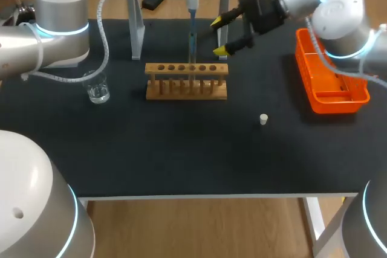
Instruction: Invert the test tube, pick up the pipette, mount the tip to pipette, aspirate from beaker and dispense into the tube, eject the tip, return the pipette, and cap with the stopper.
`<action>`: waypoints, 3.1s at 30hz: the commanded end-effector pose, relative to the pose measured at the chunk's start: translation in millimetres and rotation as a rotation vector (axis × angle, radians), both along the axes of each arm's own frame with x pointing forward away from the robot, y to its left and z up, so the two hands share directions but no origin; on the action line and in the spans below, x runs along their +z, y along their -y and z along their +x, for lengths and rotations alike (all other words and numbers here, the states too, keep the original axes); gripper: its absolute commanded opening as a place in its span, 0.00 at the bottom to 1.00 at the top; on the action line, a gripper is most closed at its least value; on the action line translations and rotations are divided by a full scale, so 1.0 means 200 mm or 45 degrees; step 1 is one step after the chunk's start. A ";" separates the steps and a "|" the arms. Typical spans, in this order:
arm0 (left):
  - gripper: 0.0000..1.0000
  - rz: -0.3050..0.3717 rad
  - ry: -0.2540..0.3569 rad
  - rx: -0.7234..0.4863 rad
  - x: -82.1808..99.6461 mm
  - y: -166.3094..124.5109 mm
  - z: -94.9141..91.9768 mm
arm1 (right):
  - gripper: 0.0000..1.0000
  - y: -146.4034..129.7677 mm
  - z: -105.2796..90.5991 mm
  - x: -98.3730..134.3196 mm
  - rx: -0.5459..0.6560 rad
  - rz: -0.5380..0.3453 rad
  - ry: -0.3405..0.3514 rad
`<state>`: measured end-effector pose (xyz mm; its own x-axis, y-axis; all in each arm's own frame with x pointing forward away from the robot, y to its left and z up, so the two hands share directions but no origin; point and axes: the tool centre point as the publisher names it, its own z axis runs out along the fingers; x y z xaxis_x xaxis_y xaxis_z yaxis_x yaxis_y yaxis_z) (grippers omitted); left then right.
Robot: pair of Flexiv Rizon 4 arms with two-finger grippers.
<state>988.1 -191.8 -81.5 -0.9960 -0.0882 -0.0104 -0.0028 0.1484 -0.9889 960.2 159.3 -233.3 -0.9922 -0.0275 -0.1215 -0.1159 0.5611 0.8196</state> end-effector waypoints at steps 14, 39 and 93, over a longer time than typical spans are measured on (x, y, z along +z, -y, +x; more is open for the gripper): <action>0.00 -0.001 0.003 0.002 0.00 0.00 0.00 | 1.00 0.35 -0.17 0.64 -0.115 0.117 0.201; 0.00 -0.001 0.003 0.002 0.00 0.00 0.00 | 1.00 0.25 -0.10 0.88 -0.177 0.164 0.152; 0.00 -0.001 0.003 0.002 0.00 0.00 0.00 | 0.00 -0.24 0.18 1.23 -0.304 0.174 -0.101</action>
